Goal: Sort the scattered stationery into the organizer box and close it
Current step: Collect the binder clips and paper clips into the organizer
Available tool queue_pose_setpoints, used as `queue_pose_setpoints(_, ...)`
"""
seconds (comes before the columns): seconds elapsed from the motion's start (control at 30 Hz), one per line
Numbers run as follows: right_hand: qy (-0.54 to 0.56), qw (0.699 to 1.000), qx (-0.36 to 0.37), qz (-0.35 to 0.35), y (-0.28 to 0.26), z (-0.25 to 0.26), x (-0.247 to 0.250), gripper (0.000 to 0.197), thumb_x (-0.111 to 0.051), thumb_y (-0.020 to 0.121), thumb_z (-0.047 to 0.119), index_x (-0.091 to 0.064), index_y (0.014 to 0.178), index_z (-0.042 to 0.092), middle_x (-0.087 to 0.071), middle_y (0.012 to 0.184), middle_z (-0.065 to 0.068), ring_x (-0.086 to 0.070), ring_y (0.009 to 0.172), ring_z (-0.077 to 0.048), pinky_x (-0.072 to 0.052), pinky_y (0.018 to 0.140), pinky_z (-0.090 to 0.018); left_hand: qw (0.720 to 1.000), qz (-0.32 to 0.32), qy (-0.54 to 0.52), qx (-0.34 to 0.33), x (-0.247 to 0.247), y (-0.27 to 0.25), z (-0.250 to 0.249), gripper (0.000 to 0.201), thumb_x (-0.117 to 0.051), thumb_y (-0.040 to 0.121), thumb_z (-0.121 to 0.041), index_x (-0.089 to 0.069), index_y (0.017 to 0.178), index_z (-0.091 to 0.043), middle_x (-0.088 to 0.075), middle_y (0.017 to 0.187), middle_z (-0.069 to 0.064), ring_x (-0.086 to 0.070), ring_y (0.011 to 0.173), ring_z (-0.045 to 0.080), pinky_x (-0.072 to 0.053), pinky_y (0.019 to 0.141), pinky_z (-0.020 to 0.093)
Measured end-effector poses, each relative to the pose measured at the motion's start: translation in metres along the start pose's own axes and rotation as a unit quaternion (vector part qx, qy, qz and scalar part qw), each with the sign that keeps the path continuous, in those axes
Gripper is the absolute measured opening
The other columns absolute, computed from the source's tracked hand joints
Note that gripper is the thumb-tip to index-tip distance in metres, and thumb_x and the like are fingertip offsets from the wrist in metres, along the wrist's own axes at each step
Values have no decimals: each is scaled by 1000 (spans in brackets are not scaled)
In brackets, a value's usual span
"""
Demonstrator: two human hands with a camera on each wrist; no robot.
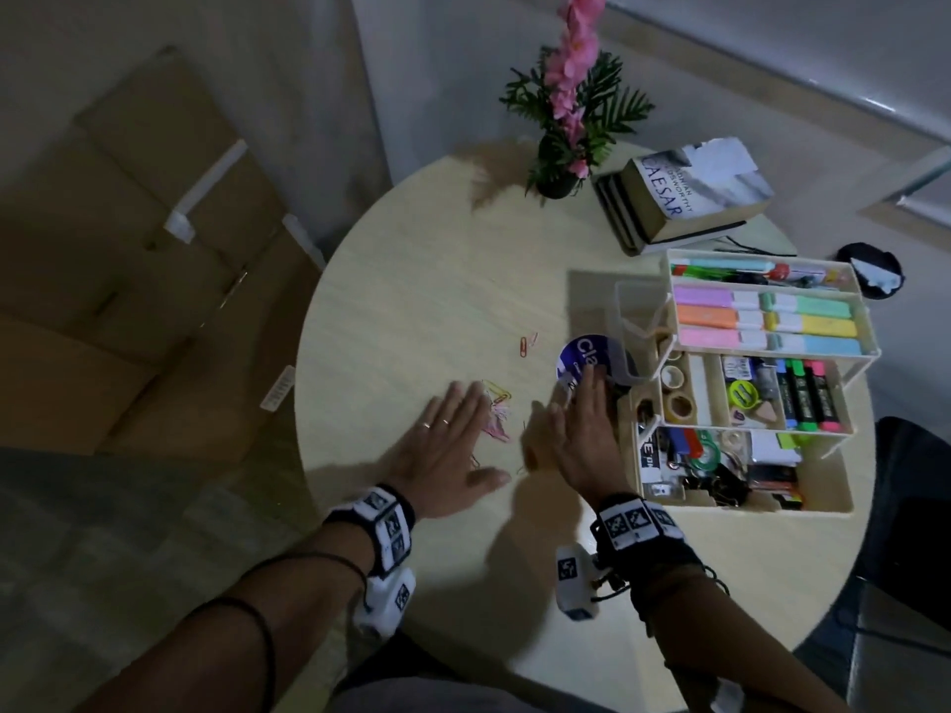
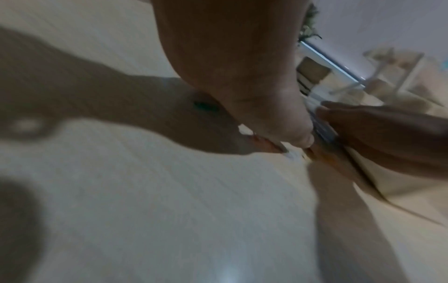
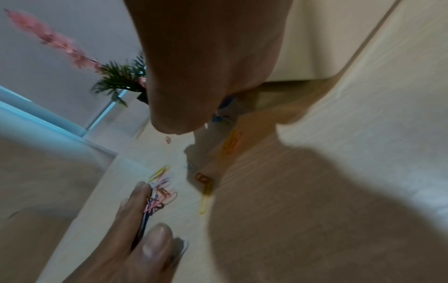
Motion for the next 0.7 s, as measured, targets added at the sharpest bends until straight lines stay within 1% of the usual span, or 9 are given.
queue_pose_setpoints(0.07, -5, 999, -35, -15, 0, -2, -8, 80, -30, 108, 51, 3, 165, 4, 0, 174, -18, -3, 161, -31, -5, 131, -48, 999, -6, 31, -37, -9, -8, -12, 108, -12, 94, -87, 22, 162, -12, 32, 170, 8, 28, 158, 29, -2, 130, 53)
queue_pose_setpoints(0.13, -50, 996, -61, -29, -4, 5, -18, 77, -34, 110, 44, 0, 165, 2, -3, 172, -25, -5, 160, -36, 2, 129, -44, 998, -12, 42, -49, -15, -13, -12, 106, -14, 96, -85, 19, 164, -10, 30, 170, 8, 28, 158, 28, -1, 131, 52)
queue_pose_setpoints(0.23, -91, 994, -55, -24, -13, 21, -24, 74, -25, 109, 49, -8, 164, 3, -5, 170, -29, -10, 159, -41, -15, 127, -55, 997, -29, 33, -65, -16, -16, -6, 101, -17, 100, -81, 15, 165, -10, 26, 172, 8, 25, 159, 26, -5, 131, 51)
queue_pose_setpoints(0.27, -104, 994, -41, -11, -15, 20, -27, 73, -21, 108, 50, -8, 164, 5, -2, 171, -28, -7, 159, -41, -16, 126, -57, 996, -36, 30, -71, -17, -16, -3, 99, -19, 101, -79, 13, 165, -10, 23, 173, 8, 22, 160, 25, -7, 131, 50)
queue_pose_setpoints(0.33, -125, 992, -8, 12, -18, 18, -30, 73, -16, 109, 53, -2, 165, 9, 6, 173, -20, 5, 161, -35, -10, 127, -54, 995, -48, 24, -78, -18, -16, 3, 96, -22, 103, -75, 9, 166, -10, 19, 174, 8, 19, 161, 25, -12, 130, 48)
queue_pose_setpoints(0.43, -118, 992, 47, 17, -15, 7, -28, 71, -18, 111, 50, 4, 167, 13, 10, 174, -13, 12, 161, -27, -5, 131, -51, 995, -67, 19, -74, -15, -19, 8, 94, -25, 104, -72, 7, 166, -10, 18, 174, 7, 17, 161, 25, -14, 130, 47)
queue_pose_setpoints(0.57, -104, 994, 16, 30, -4, 9, -27, 73, -14, 110, 53, 8, 166, 12, 18, 173, -11, 17, 160, -25, -4, 131, -54, 993, -113, -2, -32, -5, -21, 15, 95, -32, 103, -70, 5, 167, -10, 15, 175, 8, 15, 162, 25, -12, 131, 51)
queue_pose_setpoints(0.63, -128, 986, 72, 75, -7, 23, -33, 76, -7, 107, 59, 13, 165, 14, 22, 172, -10, 20, 160, -24, 3, 130, -52, 990, -136, -32, -6, -1, -22, 21, 95, -41, 103, -65, 2, 167, -10, 14, 175, 8, 13, 162, 26, -13, 130, 54)
queue_pose_setpoints(0.7, -115, 980, 129, 100, -6, 34, -37, 73, -10, 108, 56, 15, 165, 18, 22, 173, -7, 20, 160, -22, 5, 130, -49, 986, -155, -57, 25, -1, -23, 28, 97, -47, 102, -63, 0, 167, -9, 12, 175, 9, 13, 162, 27, -13, 130, 54)
Point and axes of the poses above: each hand's wrist, its own y-axis towards the middle knuckle, its own x-axis out of the back of the hand, z = x × y, the point moved 1 cm from there along y, towards the middle knuckle
